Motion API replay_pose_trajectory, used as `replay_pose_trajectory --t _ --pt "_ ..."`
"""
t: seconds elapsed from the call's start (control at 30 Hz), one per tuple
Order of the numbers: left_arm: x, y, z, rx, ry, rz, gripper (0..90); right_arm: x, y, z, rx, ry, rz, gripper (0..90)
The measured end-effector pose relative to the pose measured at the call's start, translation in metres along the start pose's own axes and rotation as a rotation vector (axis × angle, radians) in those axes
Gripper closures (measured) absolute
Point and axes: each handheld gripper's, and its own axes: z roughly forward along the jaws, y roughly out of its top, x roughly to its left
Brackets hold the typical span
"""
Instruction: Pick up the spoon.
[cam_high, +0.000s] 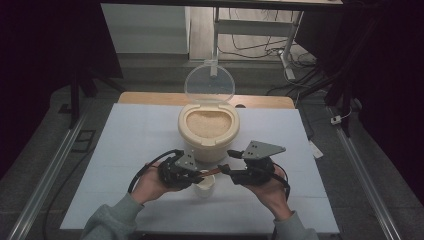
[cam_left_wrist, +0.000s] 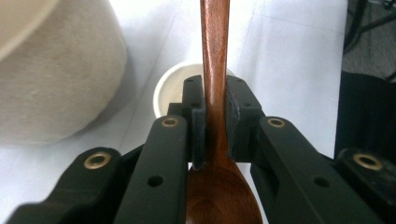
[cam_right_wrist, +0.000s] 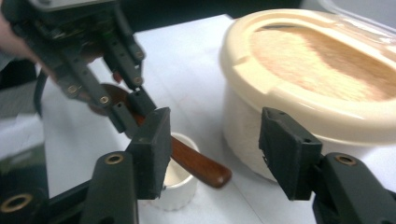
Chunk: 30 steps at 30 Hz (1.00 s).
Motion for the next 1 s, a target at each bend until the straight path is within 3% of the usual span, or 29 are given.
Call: replay_pose_trajectory --t 0.4,1.0 --pt "0.0 0.0 -0.004 -0.04 0.044 -0.016 79.0 0.004 -0.012 -0.002 -0.011 -0.095 0.165 37.4" --pt "-0.003 0.002 -0.003 -0.06 0.057 -0.018 79.0 0.006 -0.023 0.017 -0.014 -0.082 0.352 37.8"
